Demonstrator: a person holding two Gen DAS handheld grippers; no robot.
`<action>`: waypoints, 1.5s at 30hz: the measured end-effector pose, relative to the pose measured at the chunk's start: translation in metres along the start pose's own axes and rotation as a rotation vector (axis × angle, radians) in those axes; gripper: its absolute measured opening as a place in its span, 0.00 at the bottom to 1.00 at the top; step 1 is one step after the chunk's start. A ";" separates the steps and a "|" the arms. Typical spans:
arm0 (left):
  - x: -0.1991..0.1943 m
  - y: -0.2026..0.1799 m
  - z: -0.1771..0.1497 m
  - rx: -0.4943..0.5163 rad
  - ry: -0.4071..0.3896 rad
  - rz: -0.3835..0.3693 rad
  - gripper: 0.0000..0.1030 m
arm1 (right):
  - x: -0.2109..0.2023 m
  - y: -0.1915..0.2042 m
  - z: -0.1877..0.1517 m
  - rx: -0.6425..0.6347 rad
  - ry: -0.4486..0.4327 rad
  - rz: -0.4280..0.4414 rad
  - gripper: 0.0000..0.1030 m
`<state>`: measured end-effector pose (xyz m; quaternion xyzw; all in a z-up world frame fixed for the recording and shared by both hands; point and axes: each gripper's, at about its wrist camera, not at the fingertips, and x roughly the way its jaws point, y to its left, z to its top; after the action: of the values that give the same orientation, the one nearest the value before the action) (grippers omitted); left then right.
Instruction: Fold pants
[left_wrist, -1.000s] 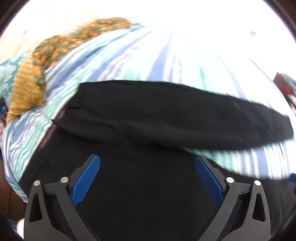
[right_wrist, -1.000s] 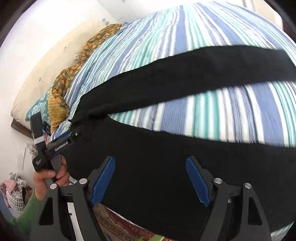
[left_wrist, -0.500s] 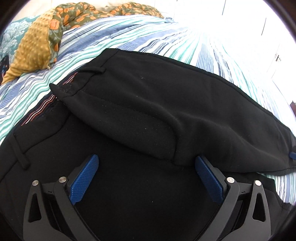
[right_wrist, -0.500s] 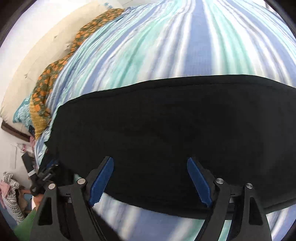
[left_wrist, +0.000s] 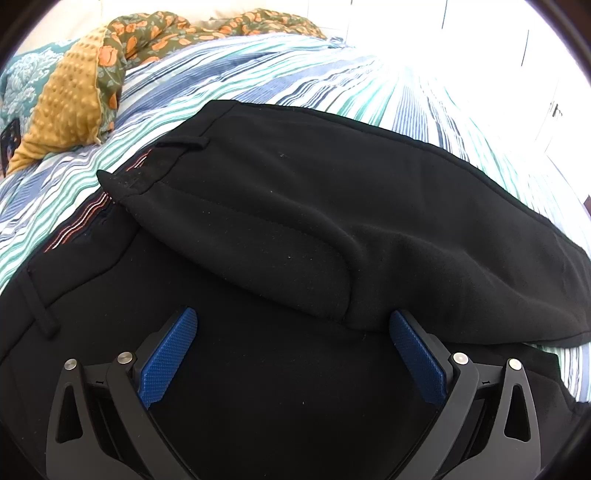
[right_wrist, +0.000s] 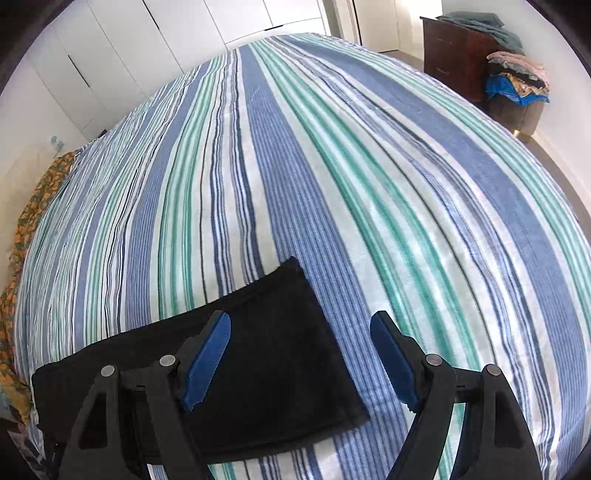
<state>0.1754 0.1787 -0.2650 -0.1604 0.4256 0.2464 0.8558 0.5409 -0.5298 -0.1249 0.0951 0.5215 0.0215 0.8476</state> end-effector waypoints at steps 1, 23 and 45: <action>0.000 0.000 0.000 0.001 0.001 0.002 1.00 | 0.008 0.009 0.002 -0.016 0.008 -0.007 0.76; 0.001 -0.004 -0.001 0.022 0.002 0.028 1.00 | -0.209 -0.014 -0.227 -0.075 -0.247 0.104 0.04; -0.121 -0.063 -0.077 0.121 0.042 -0.208 0.99 | -0.188 0.070 -0.372 -0.056 -0.171 0.200 0.72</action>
<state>0.0982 0.0547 -0.2090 -0.1571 0.4385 0.1266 0.8758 0.1290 -0.4346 -0.1094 0.1244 0.4346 0.1123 0.8849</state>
